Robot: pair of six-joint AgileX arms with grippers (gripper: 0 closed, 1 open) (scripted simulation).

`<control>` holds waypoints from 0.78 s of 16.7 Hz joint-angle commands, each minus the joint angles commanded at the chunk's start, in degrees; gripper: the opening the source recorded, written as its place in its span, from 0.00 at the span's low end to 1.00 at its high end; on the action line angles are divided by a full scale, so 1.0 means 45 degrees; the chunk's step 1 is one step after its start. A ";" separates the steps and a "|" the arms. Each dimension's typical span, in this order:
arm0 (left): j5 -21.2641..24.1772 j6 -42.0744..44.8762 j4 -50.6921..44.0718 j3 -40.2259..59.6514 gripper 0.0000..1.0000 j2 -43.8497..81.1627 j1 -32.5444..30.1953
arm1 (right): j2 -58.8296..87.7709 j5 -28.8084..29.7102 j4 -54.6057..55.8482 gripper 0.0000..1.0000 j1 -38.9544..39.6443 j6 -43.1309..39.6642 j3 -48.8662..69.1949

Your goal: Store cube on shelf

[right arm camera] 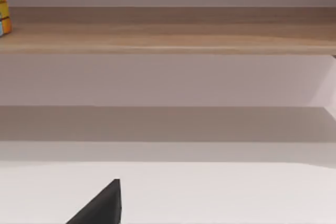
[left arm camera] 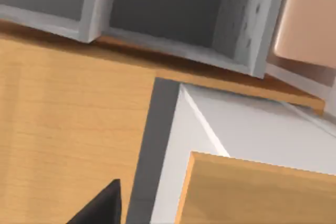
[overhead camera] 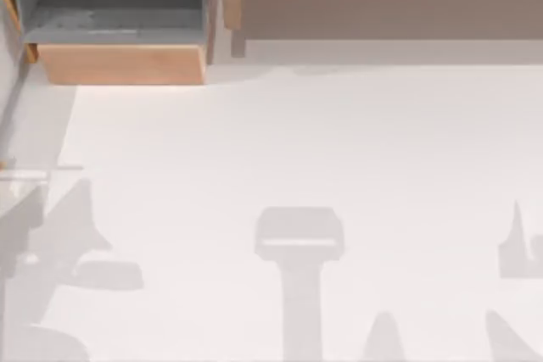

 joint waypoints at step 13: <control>0.1244 0.2345 -0.0540 0.1574 1.00 0.0318 0.3549 | 0.0000 0.0000 0.0000 1.00 0.0000 0.0000 0.0000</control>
